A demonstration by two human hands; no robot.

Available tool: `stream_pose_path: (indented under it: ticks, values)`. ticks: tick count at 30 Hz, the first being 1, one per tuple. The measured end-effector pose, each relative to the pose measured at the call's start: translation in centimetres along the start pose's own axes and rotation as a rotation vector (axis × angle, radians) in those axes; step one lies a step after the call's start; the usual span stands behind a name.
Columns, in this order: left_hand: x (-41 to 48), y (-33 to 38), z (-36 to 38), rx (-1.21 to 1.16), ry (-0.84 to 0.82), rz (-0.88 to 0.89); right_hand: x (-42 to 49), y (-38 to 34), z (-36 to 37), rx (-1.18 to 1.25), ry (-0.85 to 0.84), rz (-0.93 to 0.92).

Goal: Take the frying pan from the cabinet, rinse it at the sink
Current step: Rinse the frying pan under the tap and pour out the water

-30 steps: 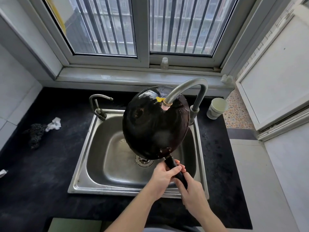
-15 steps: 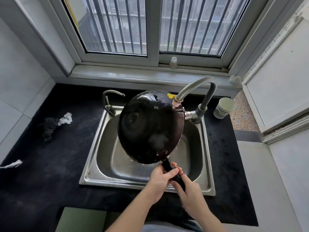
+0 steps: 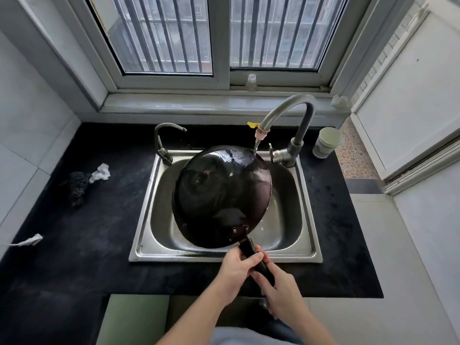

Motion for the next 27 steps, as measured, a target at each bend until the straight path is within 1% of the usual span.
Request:
stream_pose_path:
  ticks: [4,9,12,18,22,27]
  values:
    - [-0.9,-0.8,-0.7,0.074,-0.023,0.002,-1.0,1.0,1.5,0.074,-0.087,0.109]
    - [-1.8,-1.3,-0.6,0.057,-0.021,-0.016,-2.0,1.2,2.3,0.289,-0.197,0.207]
    - [-2.1,-1.3,-0.3,0.059,-0.056,0.005,-2.2,1.4,2.3,0.42,-0.253,0.252]
    - [-1.5,-0.8,0.7,0.225,-0.09,0.08,-2.4,1.6,2.5,0.672,-0.379,0.331]
    - [-0.9,-0.8,1.7,0.288,-0.136,0.07,-2.3,1.9,2.2,0.857,-0.417,0.373]
    - [-0.5,-1.5,2.8,0.299,-0.146,0.044,-2.3,2.6,1.3,0.934,-0.422,0.412]
Point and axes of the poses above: each hand's wrist, its own x-axis towards the middle knuckle, its own z-axis out of the palm, y = z × x, the point moved 4 cm from there along x, towards the middle knuckle, and after that the axes turned 14 degrees about z, right-handed, at the moved point
